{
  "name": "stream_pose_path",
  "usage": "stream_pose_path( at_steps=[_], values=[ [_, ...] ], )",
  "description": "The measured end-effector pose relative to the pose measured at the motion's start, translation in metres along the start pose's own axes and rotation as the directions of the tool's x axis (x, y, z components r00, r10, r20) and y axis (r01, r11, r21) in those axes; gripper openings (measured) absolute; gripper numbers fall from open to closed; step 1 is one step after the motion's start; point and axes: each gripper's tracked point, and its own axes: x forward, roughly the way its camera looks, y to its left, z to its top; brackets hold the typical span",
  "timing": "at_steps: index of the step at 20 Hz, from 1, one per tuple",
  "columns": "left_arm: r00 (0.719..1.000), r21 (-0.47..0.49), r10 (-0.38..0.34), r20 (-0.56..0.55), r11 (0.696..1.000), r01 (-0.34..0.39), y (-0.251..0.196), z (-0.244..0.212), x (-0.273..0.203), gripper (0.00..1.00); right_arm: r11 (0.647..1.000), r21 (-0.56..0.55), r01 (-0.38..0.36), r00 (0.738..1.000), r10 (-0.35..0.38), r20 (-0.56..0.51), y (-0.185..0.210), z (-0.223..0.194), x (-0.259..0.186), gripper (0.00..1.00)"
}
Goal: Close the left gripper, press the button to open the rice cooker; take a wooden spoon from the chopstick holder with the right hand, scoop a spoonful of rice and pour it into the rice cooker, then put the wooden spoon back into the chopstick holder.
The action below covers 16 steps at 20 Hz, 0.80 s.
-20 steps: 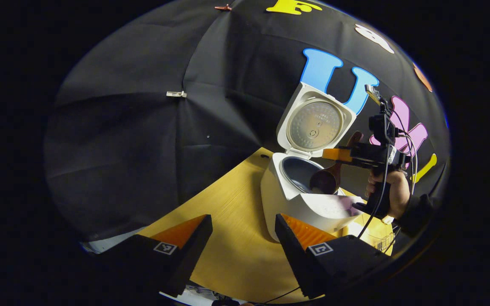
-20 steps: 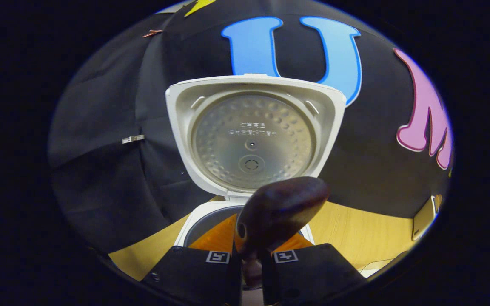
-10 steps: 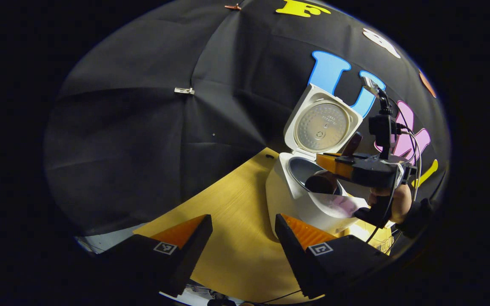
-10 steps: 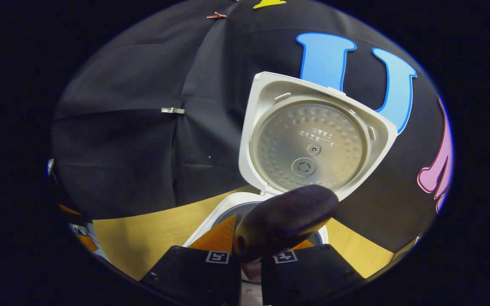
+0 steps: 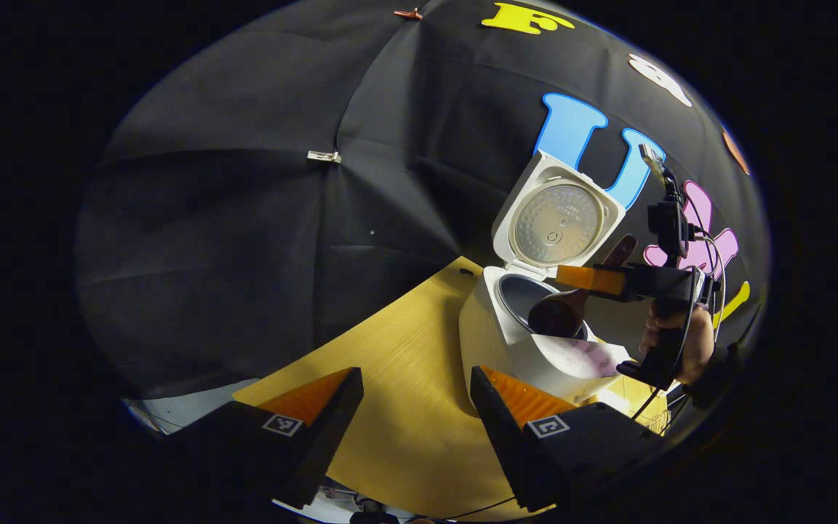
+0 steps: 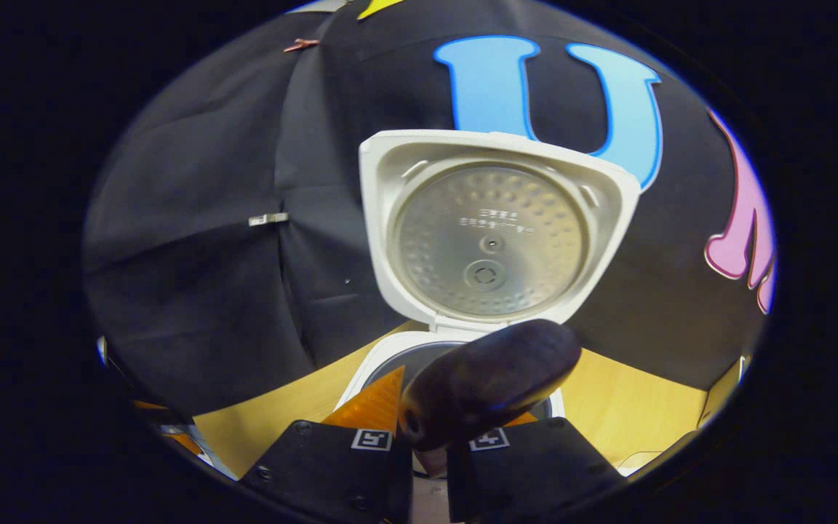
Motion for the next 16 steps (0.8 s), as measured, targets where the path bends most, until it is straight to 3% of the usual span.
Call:
stream_pose_path(
  at_steps=[4, 5, 14, 15, 16],
  values=[
    [1.0, 0.028, -0.02, 0.013, 0.999, 0.02, -0.015, 0.01, -0.002, 0.96, 0.995, 0.092, 0.047, 0.999, -0.049, 0.02, -0.031, 0.014, -0.013, 0.12],
    [1.0, 0.036, -0.027, 0.016, 0.999, 0.027, -0.02, 0.012, -0.002, 0.96, 0.992, 0.111, 0.058, 0.998, -0.061, 0.03, -0.039, 0.018, -0.019, 0.23],
    [0.995, 0.123, -0.089, 0.034, 0.989, 0.085, -0.077, 0.026, -0.012, 0.96, 0.961, 0.239, 0.137, 0.981, -0.166, 0.105, -0.124, 0.044, -0.081, 0.23],
    [0.995, 0.134, -0.095, 0.036, 0.987, 0.09, -0.084, 0.026, -0.012, 0.92, 0.955, 0.257, 0.146, 0.978, -0.179, 0.11, -0.136, 0.045, -0.091, 0.23],
    [0.994, 0.144, -0.101, 0.038, 0.985, 0.095, -0.09, 0.028, -0.014, 0.95, 0.949, 0.275, 0.156, 0.974, -0.194, 0.114, -0.149, 0.045, -0.101, 0.22]
  ],
)
